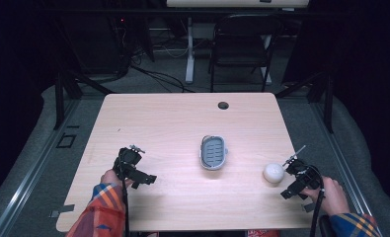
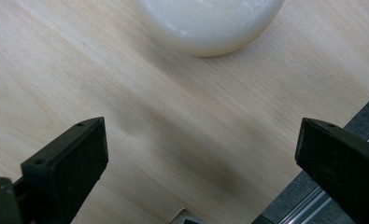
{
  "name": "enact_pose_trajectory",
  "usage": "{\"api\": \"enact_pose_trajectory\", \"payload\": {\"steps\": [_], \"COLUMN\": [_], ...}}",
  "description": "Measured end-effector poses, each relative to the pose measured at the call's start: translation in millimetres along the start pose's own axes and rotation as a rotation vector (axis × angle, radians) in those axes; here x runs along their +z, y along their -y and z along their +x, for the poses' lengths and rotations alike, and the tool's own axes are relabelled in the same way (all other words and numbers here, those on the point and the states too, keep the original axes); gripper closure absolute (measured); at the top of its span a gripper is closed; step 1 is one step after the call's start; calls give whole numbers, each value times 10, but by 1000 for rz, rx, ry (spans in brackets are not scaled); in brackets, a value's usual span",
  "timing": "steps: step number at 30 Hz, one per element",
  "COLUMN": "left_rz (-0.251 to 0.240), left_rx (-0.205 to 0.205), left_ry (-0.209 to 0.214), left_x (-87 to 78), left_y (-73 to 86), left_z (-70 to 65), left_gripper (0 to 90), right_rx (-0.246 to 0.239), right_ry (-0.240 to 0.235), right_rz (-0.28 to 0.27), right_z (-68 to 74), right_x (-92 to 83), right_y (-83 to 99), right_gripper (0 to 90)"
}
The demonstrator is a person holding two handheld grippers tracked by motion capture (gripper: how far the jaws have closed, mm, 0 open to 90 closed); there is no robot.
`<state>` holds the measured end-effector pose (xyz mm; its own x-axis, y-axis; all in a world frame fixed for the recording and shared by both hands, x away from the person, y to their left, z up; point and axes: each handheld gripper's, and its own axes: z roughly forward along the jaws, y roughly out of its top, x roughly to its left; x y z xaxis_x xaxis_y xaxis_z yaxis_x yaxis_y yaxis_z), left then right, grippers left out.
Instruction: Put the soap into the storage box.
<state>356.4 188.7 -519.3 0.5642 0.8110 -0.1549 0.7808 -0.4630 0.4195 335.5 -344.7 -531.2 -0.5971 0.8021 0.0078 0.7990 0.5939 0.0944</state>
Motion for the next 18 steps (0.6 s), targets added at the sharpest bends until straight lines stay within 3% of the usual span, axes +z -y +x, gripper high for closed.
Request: {"api": "enact_pose_trajectory", "payload": {"steps": [5,12,13,14,15,16,18], "left_rz": [2,3,3,3,3,5,6], "left_rx": [3,10,11,12,12,15,15], "left_ry": [5,6,6,7,7,4,5], "left_x": [2,-2,-2,-1,-1,1,1], "left_y": [2,1,1,1,1,0,-1], "left_z": [-1,-8,-8,-9,-9,-9,-9], "left_gripper": [0,0,0,0,0,0,0], "right_rx": [-4,15,-44,-10,-10,33,50], "right_ry": [12,20,34,26,26,16,13], "right_rz": [0,-57,17,-25,-25,-82,-108], "right_z": [8,42,12,35,35,63,68], "right_x": [-19,-36,-90,-60,-60,-18,-9], "right_y": [-7,-12,-48,-36,-36,-21,-28], "right_gripper": [15,0,0,0,0,0,0]}}
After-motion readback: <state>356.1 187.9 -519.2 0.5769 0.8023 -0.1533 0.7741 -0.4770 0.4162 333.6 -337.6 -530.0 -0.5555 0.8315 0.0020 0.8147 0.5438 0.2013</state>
